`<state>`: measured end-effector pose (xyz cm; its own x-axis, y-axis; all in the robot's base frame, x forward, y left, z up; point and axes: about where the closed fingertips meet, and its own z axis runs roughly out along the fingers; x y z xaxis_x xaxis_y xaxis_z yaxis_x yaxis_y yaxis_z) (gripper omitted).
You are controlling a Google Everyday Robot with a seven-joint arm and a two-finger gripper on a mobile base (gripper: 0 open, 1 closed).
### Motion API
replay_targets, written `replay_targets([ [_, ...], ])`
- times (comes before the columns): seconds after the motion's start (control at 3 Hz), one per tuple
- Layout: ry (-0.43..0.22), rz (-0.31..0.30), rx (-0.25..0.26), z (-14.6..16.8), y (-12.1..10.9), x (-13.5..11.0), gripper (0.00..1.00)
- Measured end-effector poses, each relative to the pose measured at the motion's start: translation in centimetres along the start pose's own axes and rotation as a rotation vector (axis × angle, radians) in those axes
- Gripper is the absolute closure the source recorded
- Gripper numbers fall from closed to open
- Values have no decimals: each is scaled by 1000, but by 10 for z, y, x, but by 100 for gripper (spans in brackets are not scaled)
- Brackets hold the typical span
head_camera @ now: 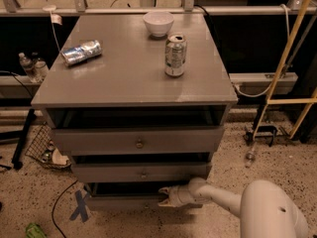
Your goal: Open bottom drawer
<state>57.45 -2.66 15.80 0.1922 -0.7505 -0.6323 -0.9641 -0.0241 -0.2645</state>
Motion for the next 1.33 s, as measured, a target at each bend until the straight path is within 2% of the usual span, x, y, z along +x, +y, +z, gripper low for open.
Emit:
replay_targets([
  [1.33,0,0,0,0,0,0,100],
])
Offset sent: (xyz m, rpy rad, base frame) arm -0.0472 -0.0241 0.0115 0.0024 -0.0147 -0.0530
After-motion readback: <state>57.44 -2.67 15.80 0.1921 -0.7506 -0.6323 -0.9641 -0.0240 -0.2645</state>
